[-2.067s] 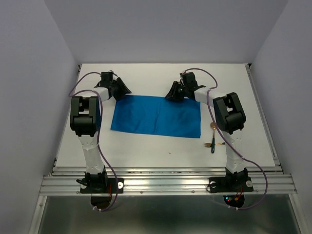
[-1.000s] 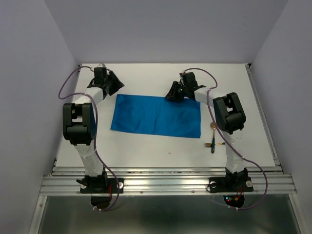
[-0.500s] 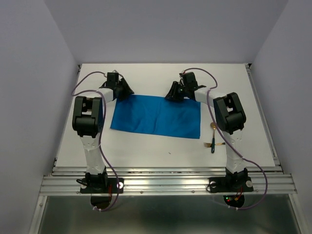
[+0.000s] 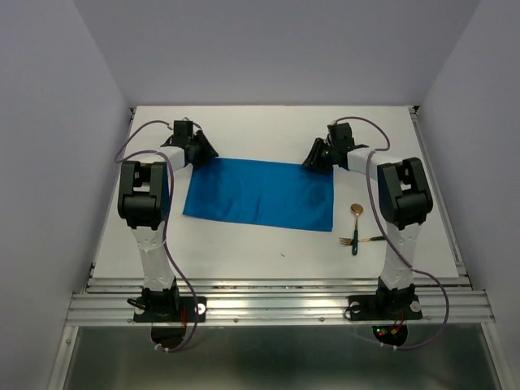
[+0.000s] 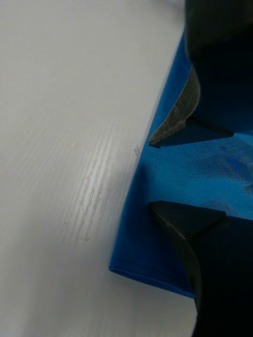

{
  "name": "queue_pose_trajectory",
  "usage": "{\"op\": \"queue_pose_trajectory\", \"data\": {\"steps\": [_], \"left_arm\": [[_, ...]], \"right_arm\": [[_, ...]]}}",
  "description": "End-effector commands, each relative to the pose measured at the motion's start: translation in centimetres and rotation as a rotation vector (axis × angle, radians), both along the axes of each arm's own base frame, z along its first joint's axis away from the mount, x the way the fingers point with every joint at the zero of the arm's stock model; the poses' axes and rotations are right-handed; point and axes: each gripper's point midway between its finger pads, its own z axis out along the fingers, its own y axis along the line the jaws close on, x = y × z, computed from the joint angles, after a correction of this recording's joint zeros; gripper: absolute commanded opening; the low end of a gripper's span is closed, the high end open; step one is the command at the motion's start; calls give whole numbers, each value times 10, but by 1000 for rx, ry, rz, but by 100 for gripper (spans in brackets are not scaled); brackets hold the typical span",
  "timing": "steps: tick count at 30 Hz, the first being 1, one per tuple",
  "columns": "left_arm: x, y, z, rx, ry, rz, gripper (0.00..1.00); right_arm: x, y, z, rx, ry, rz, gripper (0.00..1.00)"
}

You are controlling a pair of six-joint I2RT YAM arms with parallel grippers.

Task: Fold the napkin into a case and place the utensils inside
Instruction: Smooth out the rectangle-folded napkin at the center of the board, then pick up the rectangle-folded napkin from the center of the board.

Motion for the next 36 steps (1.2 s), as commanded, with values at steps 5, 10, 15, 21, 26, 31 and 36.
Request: {"op": "queue_pose_trajectory", "data": {"steps": [5,10,15,21,26,31,36], "left_arm": [[-19,26,-11,74,80,36,58],[-17,25,-6,71,69,32,58],[-13,26,6,83,47,27,58],[-7,11,57,93,-56,-11,58],[-6,-11,124,128,-178,-51,58],[-15,-24,168,131,-253,-79,61],[-30,-28,202,132,-304,-92,63]], "right_arm": [[1,-78,4,-74,0,-124,43],[3,-106,6,-75,4,-182,43],[4,-108,34,-54,-51,-182,43],[-12,-114,73,-66,-138,-204,51],[-40,-105,35,-37,-37,-150,52],[-57,-87,18,-63,-8,-75,59],[-74,-84,-1,-83,40,-70,59]]}}
